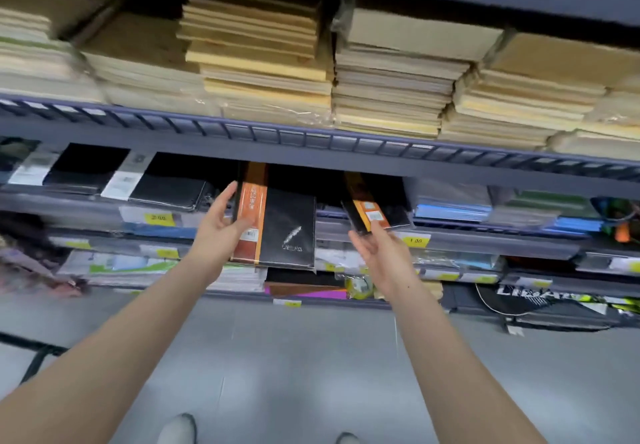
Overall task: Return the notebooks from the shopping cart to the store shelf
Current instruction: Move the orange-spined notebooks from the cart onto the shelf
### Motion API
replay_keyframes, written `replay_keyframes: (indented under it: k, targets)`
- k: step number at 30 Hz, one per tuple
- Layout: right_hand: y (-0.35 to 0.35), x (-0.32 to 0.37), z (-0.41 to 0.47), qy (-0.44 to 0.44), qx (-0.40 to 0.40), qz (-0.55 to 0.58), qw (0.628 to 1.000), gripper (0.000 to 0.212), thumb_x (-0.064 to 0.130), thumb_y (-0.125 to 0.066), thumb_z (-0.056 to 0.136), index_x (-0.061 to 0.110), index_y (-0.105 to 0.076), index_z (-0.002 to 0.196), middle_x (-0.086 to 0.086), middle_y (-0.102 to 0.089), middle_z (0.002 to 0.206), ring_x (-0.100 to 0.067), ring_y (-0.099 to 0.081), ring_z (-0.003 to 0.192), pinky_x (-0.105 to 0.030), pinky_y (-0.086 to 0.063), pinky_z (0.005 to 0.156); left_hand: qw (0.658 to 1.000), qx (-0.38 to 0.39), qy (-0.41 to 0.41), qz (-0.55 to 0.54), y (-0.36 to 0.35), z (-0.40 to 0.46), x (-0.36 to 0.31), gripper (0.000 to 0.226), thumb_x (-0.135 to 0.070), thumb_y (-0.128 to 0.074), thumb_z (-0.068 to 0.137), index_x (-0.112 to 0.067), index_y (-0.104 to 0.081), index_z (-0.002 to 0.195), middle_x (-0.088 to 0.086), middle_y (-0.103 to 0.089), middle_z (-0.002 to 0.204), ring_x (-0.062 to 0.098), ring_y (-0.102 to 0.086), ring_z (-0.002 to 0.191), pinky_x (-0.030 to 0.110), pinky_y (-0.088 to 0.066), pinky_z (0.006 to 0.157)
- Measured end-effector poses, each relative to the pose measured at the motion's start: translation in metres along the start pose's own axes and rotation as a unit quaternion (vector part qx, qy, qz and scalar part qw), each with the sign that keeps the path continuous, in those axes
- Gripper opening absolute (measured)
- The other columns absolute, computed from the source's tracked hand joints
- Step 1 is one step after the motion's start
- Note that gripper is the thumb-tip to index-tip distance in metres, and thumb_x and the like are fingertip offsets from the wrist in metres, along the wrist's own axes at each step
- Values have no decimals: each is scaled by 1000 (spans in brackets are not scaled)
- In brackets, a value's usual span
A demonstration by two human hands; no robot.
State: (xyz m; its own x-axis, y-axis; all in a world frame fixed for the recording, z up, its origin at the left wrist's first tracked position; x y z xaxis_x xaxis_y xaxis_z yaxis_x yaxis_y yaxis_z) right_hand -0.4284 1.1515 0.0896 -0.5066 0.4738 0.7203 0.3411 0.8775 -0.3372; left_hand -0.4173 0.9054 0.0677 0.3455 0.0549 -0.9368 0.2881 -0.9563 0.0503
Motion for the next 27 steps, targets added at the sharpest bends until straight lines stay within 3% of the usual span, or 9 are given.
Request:
replay_keyframes:
  k: [2, 4, 6, 8, 10, 12, 14, 19, 27]
  targets:
    - [10, -5, -4, -16, 7, -114, 993, 20, 22, -50, 95, 7, -51, 108, -10, -61, 101, -17, -64, 89, -25, -49, 86, 1000, 0, -6, -2, -4, 5, 1, 63, -3, -58, 89, -38, -38, 137, -8, -68, 88, 13, -61, 78, 27, -50, 77]
    - [22, -8, -11, 36, -41, -312, 948, 22, 25, -54, 92, 12, -53, 110, -7, -63, 106, -20, -64, 92, -30, -47, 89, 1000, 9, -5, -15, -4, 6, 1, 63, -3, -57, 89, -34, -36, 139, -9, -67, 91, 13, -62, 81, 33, -50, 85]
    - [33, -2, -16, 186, -106, -498, 841, 30, 24, -61, 87, 10, -53, 112, -3, -59, 103, -23, -58, 98, -28, -41, 81, 999, 14, 0, -29, -2, 8, 4, 62, -3, -57, 89, -36, -37, 139, -11, -67, 94, 13, -62, 86, 41, -47, 95]
    - [38, 5, -12, 342, -99, -630, 690, 41, 22, -68, 80, 9, -52, 115, -6, -53, 112, -24, -48, 108, -30, -39, 88, 999, 13, 7, -40, 1, 9, 8, 61, -4, -57, 89, -40, -39, 135, -11, -67, 96, 16, -62, 93, 46, -44, 100]
    - [38, 11, 4, 411, -52, -729, 545, 51, 26, -67, 80, 10, -49, 126, -8, -50, 131, -28, -43, 123, -41, -37, 102, 999, 18, 8, -48, 4, 10, 14, 60, -5, -57, 90, -43, -40, 134, -16, -69, 93, 16, -62, 98, 46, -45, 99]
    - [34, 8, 20, 417, -19, -778, 470, 46, 31, -52, 90, 12, -48, 132, -7, -48, 140, -31, -44, 129, -48, -34, 107, 998, 21, 8, -56, 6, 10, 16, 60, -5, -57, 90, -41, -39, 135, -23, -71, 85, 12, -63, 94, 41, -50, 92]
    - [25, 0, 27, 400, -26, -788, 467, 46, 33, -37, 93, 12, -50, 131, -6, -54, 135, -32, -50, 123, -49, -38, 103, 998, 22, 9, -61, 7, 12, 17, 61, -5, -56, 90, -39, -38, 138, -19, -72, 85, 10, -64, 89, 36, -53, 84]
    - [-4, -5, 44, 373, -84, -784, 489, 44, 34, -31, 93, 9, -56, 120, -11, -64, 112, -35, -54, 107, -46, -40, 97, 998, 21, 8, -59, 8, 13, 14, 63, -5, -57, 90, -40, -36, 138, -7, -69, 98, 9, -66, 81, 24, -57, 61]
    - [-11, -3, 54, 292, -44, -809, 508, 46, 42, -27, 97, 19, -44, 134, -2, -47, 137, -26, -40, 122, -39, -28, 104, 999, 12, 17, -51, 9, 12, 14, 63, -6, -55, 92, -40, -34, 140, -6, -69, 98, 9, -66, 74, 27, -57, 60]
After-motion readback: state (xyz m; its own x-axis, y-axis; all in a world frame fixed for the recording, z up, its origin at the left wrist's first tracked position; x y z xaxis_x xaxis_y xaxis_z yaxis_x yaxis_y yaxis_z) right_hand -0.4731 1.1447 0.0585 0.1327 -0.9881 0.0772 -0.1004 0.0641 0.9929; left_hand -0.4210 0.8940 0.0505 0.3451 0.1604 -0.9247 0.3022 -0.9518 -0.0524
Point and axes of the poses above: each hand's wrist, its own z-axis towards the middle knuckle, its own y-axis out of the back of the hand, x = y × z, the point moved 1 cm from there along z, towards the middle knuckle
